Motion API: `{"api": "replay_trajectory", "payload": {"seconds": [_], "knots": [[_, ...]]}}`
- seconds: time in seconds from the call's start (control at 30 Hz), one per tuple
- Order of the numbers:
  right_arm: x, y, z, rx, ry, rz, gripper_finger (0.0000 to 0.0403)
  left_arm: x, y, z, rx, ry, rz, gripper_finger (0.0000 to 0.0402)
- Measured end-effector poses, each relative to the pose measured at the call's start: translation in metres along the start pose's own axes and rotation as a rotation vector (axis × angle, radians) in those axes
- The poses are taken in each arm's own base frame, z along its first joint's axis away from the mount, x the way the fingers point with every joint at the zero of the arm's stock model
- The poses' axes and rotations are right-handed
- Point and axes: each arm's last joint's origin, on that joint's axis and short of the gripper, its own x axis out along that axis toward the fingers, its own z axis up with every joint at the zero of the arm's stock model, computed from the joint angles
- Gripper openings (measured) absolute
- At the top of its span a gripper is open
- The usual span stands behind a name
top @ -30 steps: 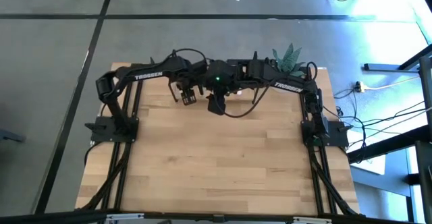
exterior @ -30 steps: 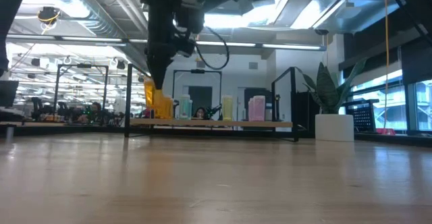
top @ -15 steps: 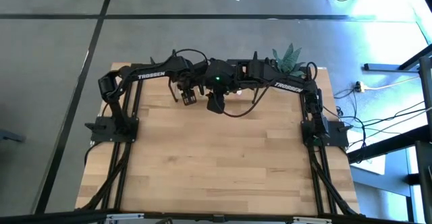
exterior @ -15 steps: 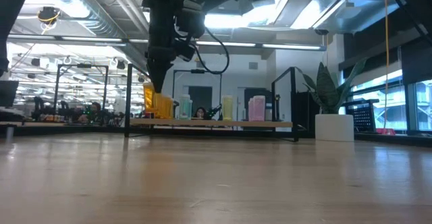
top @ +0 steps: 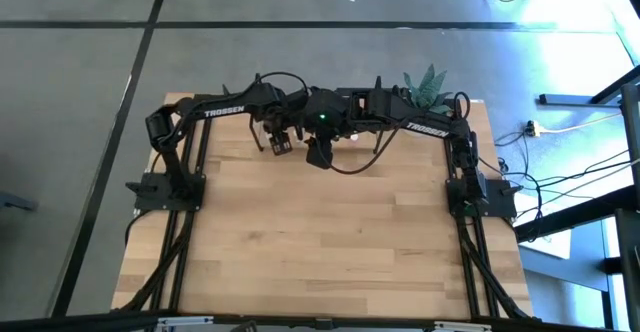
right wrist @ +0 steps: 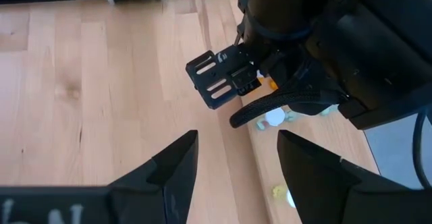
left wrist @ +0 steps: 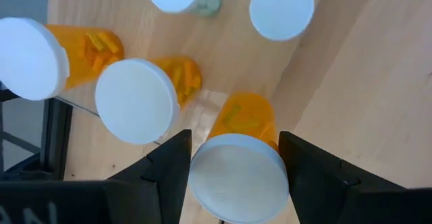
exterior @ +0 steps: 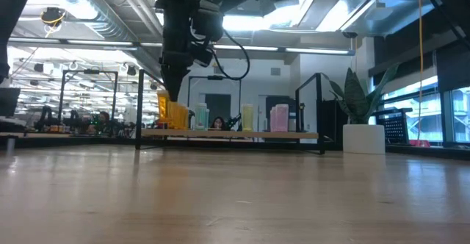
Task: Pick and place medicine bottles onto shelf by color
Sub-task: Put the orange pill bottle on the shelf aligned with the other orange pill bottles
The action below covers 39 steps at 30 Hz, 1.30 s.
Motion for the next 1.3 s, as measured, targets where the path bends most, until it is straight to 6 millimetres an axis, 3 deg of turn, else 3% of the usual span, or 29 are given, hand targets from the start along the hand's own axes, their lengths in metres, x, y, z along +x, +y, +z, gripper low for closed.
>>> {"api": "replay_trajectory", "payload": {"seconds": [1.0,1.3], "knots": [[0.000,0.000,0.000,0.000,0.001,-0.001,0.0204,0.015,-0.002,0.001,0.004,0.030,0.008,0.0203],[0.000,0.000,0.000,0.002,0.001,-0.001,0.0204,0.015,-0.001,0.002,0.002,0.021,0.019,0.0241]]}}
